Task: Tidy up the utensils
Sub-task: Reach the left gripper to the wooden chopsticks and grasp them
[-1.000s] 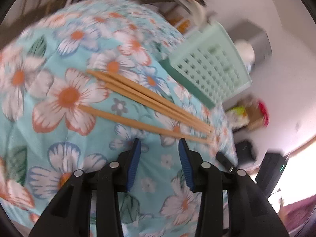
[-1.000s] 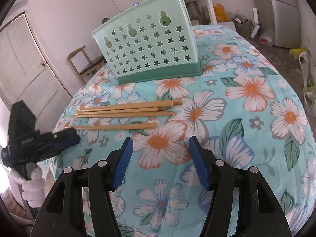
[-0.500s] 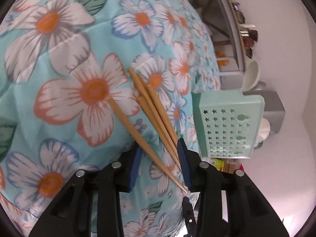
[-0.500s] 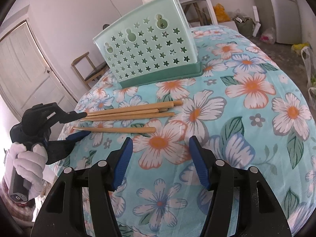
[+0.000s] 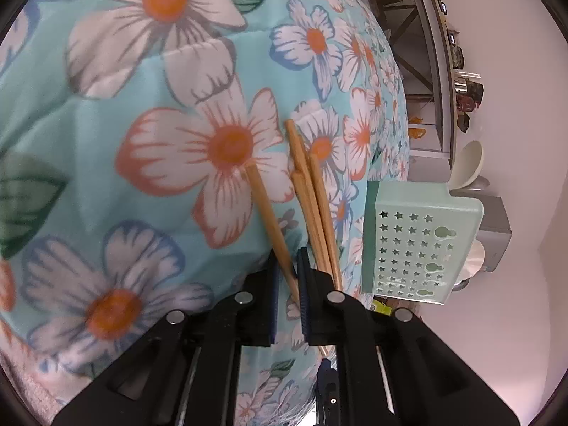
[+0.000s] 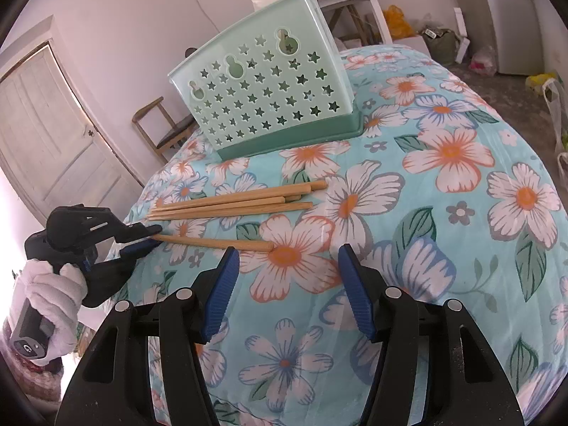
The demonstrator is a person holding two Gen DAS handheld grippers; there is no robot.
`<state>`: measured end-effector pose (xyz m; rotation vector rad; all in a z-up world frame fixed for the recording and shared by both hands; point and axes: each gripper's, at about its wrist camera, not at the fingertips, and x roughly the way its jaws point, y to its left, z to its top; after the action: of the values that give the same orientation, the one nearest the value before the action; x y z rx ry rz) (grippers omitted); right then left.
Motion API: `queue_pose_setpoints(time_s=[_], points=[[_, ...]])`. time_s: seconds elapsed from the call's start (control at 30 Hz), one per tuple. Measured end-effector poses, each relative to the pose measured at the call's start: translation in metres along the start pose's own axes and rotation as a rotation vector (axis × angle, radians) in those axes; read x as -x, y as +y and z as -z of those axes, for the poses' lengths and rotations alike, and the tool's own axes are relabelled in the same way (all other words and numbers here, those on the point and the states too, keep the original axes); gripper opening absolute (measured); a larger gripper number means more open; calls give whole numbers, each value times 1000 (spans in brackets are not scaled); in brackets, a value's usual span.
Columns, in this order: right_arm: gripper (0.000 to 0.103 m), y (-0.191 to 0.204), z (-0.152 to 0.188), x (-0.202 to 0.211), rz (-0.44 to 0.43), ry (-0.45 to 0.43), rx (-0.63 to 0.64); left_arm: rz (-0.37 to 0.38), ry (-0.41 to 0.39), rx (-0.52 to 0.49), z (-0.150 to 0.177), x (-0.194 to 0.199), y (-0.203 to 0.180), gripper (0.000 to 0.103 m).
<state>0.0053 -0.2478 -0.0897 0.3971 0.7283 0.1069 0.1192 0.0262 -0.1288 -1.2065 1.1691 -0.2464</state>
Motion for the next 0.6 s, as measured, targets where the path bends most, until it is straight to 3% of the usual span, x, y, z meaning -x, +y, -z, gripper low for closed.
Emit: queue_pose_setpoints(time_s=[0.17, 0.6], points=[[56, 0, 0, -1, 5, 1, 6, -12, 0, -14, 1, 8, 1, 10], [56, 3, 0, -2, 25, 9, 25, 43, 40, 77, -6, 1, 15, 10]])
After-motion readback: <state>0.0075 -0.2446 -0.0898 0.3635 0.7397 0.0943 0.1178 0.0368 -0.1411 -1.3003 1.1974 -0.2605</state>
